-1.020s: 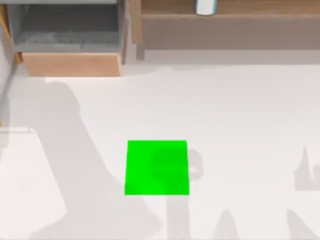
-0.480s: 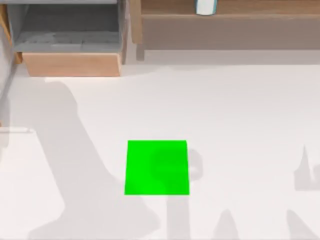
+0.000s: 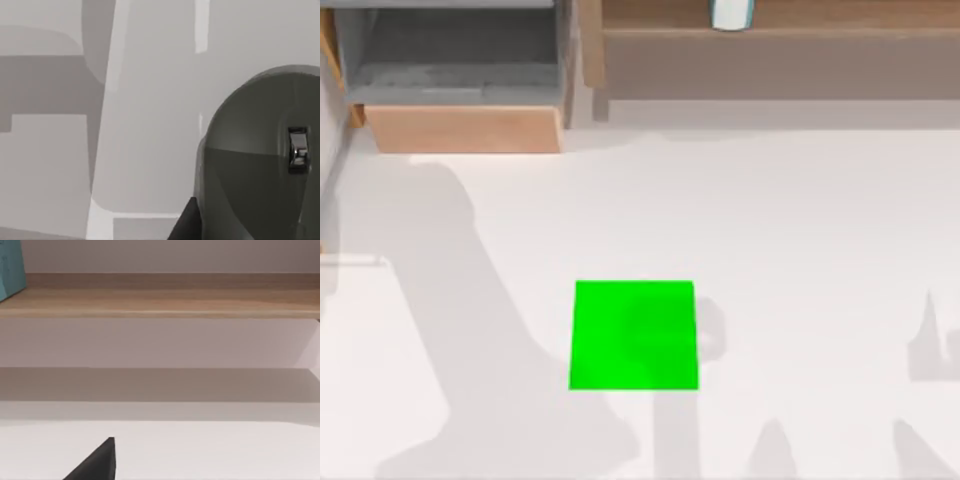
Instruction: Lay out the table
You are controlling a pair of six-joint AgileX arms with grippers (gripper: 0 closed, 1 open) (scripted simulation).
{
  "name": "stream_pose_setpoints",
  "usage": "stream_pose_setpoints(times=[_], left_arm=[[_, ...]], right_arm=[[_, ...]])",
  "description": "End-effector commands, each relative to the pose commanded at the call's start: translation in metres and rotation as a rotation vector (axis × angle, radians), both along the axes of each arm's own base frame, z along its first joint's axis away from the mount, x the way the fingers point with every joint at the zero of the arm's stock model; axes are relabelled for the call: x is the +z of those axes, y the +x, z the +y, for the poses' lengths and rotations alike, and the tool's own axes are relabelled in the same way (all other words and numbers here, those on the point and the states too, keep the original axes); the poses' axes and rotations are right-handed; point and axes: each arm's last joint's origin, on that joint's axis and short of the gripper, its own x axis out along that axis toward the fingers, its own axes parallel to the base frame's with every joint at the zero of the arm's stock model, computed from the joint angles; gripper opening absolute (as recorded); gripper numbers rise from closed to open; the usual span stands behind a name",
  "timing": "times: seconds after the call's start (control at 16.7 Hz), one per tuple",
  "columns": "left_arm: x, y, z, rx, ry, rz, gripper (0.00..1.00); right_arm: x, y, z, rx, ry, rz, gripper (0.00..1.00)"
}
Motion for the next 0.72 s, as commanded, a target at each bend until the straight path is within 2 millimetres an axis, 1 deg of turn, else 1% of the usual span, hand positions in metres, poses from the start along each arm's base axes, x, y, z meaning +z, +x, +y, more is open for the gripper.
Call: stream_pose_setpoints(times=[0.06, 0.12, 0.66, 0.72], left_arm=[[0.0000, 0.0000, 0.0000, 0.000, 0.000, 0.000, 0.02], [0.0000, 0.0000, 0.0000, 0.000, 0.000, 0.000, 0.00], [0.0004, -0.0003, 0.0009, 0.000, 0.001, -0.001, 0.00], [0.0056, -0.0008, 0.0016, 0.006, 0.004, -0.010, 0.00]], right_arm=[[0.0000, 0.0000, 0.0000, 0.000, 0.000, 0.000, 1.00], [0.0000, 0.0000, 0.0000, 0.000, 0.000, 0.000, 1.00], [0.0000, 0.0000, 0.0000, 0.000, 0.000, 0.000, 1.00], [0.0000, 0.0000, 0.0000, 0.000, 0.000, 0.000, 1.00]])
